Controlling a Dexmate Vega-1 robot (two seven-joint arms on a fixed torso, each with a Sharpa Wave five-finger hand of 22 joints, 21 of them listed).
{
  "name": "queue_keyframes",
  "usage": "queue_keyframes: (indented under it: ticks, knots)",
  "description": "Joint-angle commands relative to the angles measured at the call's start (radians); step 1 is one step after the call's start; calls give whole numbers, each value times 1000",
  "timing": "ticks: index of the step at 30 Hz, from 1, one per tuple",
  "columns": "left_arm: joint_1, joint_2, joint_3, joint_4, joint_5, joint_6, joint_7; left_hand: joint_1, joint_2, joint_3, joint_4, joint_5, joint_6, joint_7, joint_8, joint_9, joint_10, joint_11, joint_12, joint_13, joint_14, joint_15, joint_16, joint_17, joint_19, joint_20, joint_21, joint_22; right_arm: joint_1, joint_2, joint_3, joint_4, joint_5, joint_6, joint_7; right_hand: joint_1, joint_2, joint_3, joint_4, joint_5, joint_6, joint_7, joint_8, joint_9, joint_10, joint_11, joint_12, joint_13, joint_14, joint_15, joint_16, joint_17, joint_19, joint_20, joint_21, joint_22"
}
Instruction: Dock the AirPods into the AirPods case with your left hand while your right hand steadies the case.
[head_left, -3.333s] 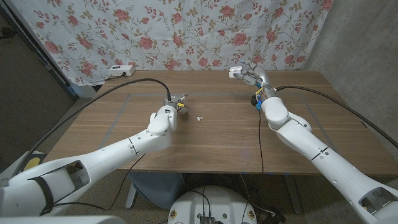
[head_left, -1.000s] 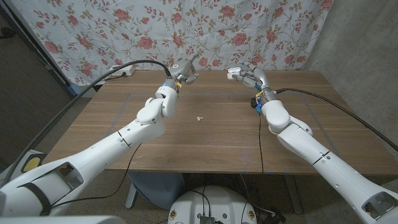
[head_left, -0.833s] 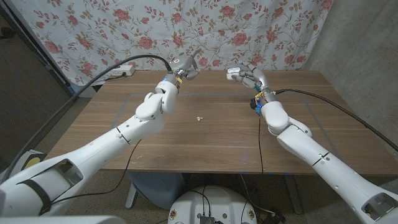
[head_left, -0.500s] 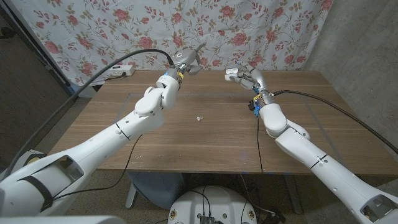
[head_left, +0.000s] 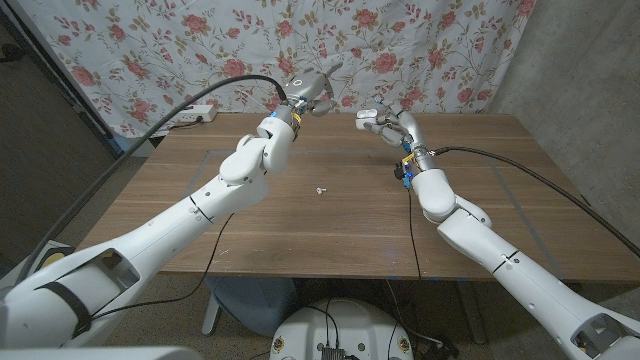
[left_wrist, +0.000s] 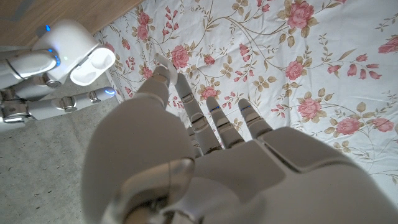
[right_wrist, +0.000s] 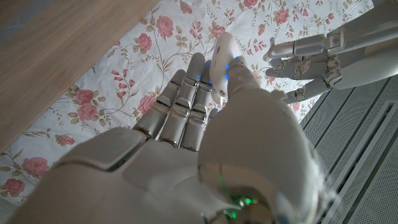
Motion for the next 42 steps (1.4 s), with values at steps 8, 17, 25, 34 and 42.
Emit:
queue_keyframes:
  ticks: [8, 17, 25, 34, 42]
  knots:
    - [-9, -37, -5, 46, -6, -95, 36, 18, 5, -5, 1, 3, 9, -5, -1, 5, 13, -21, 7, 45, 58, -47, 13, 10, 9, -3, 3, 3, 29, 21, -15, 18, -40, 28, 19, 11, -1, -2, 4, 6, -8, 2, -3, 3, 143, -132, 40, 4, 9, -159, -7, 6, -6, -5, 7, 2]
    - [-17, -67, 1, 93, -20, -139, 81, 22, 4, -5, 2, 3, 11, -6, -1, 5, 11, -21, 8, 45, 59, -45, 14, 13, 10, -3, 3, 3, 45, 35, -19, 38, -39, 43, 28, 11, -1, -2, 4, 5, -10, 2, -2, 3, 143, -132, 40, 3, 10, -159, -9, 8, -8, -5, 6, 2]
    - [-28, -78, 10, 111, -23, -151, 77, 24, 5, -4, 2, 3, 12, -6, -2, 5, 9, -21, 7, 45, 59, -45, 13, 14, 10, -2, 3, 3, 49, 43, -14, 44, -23, 46, 35, 11, -1, -2, 5, 5, -11, 2, -1, 3, 144, -132, 41, 3, 12, -159, -10, 10, -8, -4, 6, 2]
    - [-27, -84, 17, 114, -23, -151, 75, 27, 6, -4, 3, 3, 14, -7, -1, 5, 8, -20, 9, 44, 61, -45, 13, 17, 12, -4, 4, 4, 56, 43, -9, 58, -7, 69, 49, 12, 0, -2, 5, 5, -12, 3, -1, 3, 143, -132, 41, 2, 13, -159, -13, 12, -8, -4, 7, 2]
    - [-27, -85, 20, 113, -25, -149, 67, 30, 5, -5, 2, 3, 18, -9, -1, 5, 9, -20, 10, 44, 61, -47, 13, 19, 12, -4, 3, 4, 55, 42, -2, 60, 5, 71, 51, 12, -1, -3, 5, 5, -12, 3, 0, 3, 143, -132, 41, 1, 14, -159, -15, 13, -9, -3, 7, 2]
